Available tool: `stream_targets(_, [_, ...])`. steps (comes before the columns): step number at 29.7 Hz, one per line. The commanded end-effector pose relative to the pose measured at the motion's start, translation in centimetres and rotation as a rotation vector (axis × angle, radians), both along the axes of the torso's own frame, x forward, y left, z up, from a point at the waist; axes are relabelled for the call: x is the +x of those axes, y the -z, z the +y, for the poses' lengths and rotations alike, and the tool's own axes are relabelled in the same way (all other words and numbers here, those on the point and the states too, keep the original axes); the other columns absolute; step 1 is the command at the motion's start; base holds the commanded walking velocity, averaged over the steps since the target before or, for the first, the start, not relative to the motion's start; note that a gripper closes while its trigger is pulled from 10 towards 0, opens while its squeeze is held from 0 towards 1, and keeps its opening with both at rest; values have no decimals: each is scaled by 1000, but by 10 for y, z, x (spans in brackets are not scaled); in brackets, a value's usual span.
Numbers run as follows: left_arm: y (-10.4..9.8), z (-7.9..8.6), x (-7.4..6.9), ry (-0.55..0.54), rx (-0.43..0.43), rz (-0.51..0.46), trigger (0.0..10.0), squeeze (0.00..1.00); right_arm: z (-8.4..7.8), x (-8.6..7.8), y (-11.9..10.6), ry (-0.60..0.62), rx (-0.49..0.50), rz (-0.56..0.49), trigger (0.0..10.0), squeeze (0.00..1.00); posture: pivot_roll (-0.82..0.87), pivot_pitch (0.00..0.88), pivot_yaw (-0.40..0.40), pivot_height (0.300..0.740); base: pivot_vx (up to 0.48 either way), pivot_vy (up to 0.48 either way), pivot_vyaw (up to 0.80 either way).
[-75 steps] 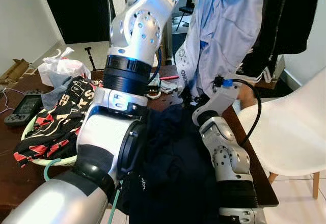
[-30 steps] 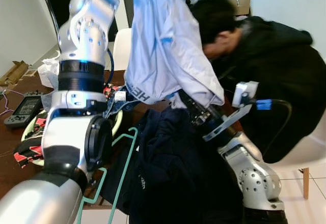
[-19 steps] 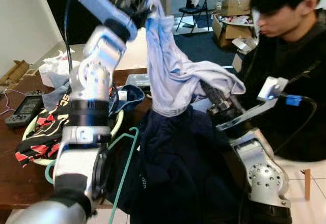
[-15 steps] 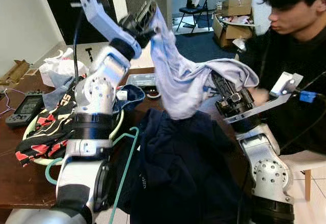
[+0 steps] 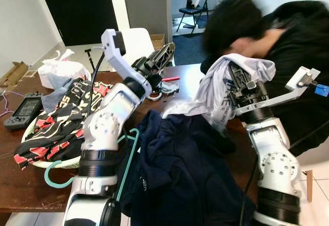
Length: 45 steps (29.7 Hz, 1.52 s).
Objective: Hang hanger
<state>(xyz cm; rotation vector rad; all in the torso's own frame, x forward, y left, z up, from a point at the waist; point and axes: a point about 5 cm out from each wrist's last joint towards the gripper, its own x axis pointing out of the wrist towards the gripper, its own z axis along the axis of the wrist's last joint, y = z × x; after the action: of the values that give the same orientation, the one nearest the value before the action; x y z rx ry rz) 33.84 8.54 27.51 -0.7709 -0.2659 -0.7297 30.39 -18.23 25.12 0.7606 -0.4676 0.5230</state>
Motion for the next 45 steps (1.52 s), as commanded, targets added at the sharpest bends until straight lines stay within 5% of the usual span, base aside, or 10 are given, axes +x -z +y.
stream_targets(1, [2, 3, -1, 1, 6, 6, 10000, 1000, 6, -1, -1, -29, -16, -8, 0, 0, -8, 8, 91, 740, 0, 0, 0])
stream_targets(7, [9, 19, -19, 62, 53, -44, 10000, 1000, 5, -14, -10, -121, -176, -104, 0, 0, 1, 12, 82, 740, 0, 0, 0])
stream_targets(15, [-1, 38, -31, 93, 61, -129, 10000, 1000, -6, -19, -22, -127, -230, -171, 0, 0, 6, 11, 77, 740, 0, 0, 0])
stream_targets(16, [-5, 40, -35, 126, 77, -171, 10000, 267, -12, -17, -29, -104, -240, -188, 0, 0, 3, 6, 74, 740, 0, 0, 0])
stream_targets(17, [-5, 40, -35, 126, 77, -171, 10000, 267, -12, -17, -29, -104, -240, -188, 0, 0, 3, 6, 74, 740, 0, 0, 0])
stream_targets(18, [-8, 39, -41, 167, 98, -211, 10000, 0, -18, -15, -36, -84, -241, -207, 0, 0, -2, 4, 74, 740, 0, 0, 0])
stream_targets(27, [-11, 33, -60, 288, 233, -339, 10000, 0, -41, -14, -83, 9, -196, -317, 0, 0, -5, 0, 68, 740, 0, 0, 0])
stream_targets(35, [-20, 44, -63, 256, 342, -430, 10000, 0, -42, -35, -99, -79, -360, -448, 0, 0, -5, 0, 66, 740, 0, 0, 0])
stream_targets(42, [-20, 44, -62, 240, 373, -434, 10000, 0, -45, -27, -109, 13, -307, -406, 0, 0, -5, 0, 69, 740, 0, 0, 0])
stream_targets(45, [-5, 32, -52, 183, 474, -382, 10000, 0, -48, -8, -119, 158, -212, -287, 0, 0, -2, 0, 69, 740, 0, 0, 0])
